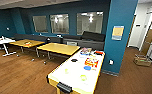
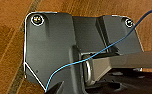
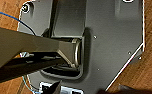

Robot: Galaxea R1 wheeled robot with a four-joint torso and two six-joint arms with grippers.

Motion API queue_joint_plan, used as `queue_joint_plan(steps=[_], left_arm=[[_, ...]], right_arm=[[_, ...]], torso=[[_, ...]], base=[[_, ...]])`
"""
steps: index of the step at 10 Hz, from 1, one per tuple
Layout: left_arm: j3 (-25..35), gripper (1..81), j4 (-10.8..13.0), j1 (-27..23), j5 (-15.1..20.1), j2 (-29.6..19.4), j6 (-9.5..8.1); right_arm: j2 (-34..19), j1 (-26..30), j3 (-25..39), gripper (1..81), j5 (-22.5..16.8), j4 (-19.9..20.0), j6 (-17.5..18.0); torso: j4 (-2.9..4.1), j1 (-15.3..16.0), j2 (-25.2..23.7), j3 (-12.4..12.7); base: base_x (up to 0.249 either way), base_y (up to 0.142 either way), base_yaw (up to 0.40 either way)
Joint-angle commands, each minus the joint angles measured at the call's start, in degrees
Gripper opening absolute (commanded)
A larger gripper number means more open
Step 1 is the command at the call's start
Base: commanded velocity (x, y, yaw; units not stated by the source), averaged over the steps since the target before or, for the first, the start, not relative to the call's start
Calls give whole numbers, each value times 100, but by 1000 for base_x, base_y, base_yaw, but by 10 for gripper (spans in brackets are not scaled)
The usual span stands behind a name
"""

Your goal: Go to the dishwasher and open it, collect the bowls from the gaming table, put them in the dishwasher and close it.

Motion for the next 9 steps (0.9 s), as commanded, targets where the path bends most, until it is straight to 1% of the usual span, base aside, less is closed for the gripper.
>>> queue_joint_plan(steps=[1,9], left_arm=[[16,811,7,-283,258,-1,46],[16,811,-10,-283,258,17,46]], right_arm=[[6,281,10,811,-293,66,-16],[6,290,10,811,-293,58,-16]], torso=[[0,0,0,0],[0,4,0,0]], base=[[102,99,0],[94,99,0]])
